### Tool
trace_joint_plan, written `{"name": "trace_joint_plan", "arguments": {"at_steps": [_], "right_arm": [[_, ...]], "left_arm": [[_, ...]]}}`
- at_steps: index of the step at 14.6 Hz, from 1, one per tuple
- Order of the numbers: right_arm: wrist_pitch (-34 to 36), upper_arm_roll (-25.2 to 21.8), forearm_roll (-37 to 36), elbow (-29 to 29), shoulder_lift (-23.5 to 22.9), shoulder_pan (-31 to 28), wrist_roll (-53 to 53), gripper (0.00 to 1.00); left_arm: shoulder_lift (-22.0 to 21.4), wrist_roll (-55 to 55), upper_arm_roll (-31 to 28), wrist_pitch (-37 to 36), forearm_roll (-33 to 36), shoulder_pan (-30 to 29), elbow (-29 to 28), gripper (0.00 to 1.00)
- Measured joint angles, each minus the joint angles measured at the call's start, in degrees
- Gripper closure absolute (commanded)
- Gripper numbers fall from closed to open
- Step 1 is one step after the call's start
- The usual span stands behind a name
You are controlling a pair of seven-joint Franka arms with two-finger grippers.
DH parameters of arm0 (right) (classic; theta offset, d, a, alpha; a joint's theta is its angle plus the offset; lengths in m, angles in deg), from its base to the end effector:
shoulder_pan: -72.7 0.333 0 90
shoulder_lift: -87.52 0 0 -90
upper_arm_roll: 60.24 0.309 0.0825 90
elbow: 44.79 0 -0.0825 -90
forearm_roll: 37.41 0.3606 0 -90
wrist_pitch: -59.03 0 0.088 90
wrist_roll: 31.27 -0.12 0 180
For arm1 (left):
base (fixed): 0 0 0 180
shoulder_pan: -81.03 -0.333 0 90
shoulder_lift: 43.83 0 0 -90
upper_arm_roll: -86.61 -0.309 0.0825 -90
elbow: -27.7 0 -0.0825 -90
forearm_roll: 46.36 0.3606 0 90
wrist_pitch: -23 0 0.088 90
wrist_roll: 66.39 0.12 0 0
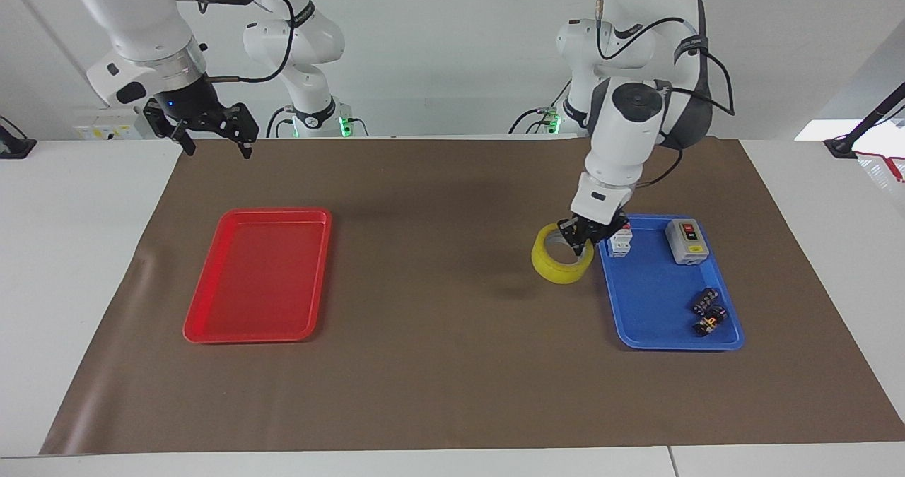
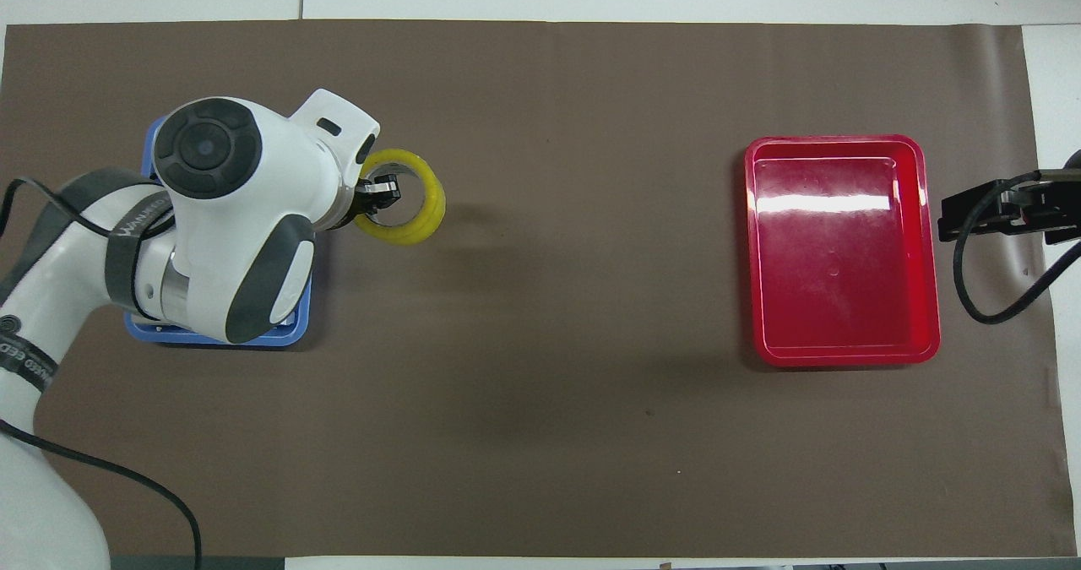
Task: Place and move tape with both arms
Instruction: 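Carry the tape roll to the table center and release it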
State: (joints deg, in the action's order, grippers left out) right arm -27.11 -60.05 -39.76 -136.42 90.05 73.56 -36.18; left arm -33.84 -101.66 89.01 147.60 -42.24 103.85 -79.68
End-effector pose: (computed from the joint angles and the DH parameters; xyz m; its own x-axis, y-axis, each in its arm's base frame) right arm 0.5097 0.0042 0.6092 0.9964 -0.0700 -0.0479 -0.0679 -0.9967 0.0454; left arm 0.5406 -0.2496 0.4227 0.9810 0.1394 0.1347 0.1372 -0.9902 0.0260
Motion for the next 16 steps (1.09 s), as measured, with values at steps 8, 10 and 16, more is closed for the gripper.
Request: {"name": "trace_joint_plan", "arguments": {"at_steps": [8, 10, 16], "right_arm": [[0.0, 0.0, 0.0, 0.0, 0.0, 0.0, 0.0, 0.0], [0.0, 0.0, 0.0, 0.0, 0.0, 0.0, 0.0, 0.0], [0.0, 0.0, 0.0, 0.0, 0.0, 0.3, 0.0, 0.0]], "left_arm": [[8.3, -6.2, 0.0, 6.2, 0.3, 8.9, 2.4, 1.0], [10.2, -7.1, 0.0, 6.3, 0.8, 10.0, 3.3, 1.0], [13.3, -7.2, 0.0, 7.9, 1.2, 10.7, 3.6, 1.0]]}}
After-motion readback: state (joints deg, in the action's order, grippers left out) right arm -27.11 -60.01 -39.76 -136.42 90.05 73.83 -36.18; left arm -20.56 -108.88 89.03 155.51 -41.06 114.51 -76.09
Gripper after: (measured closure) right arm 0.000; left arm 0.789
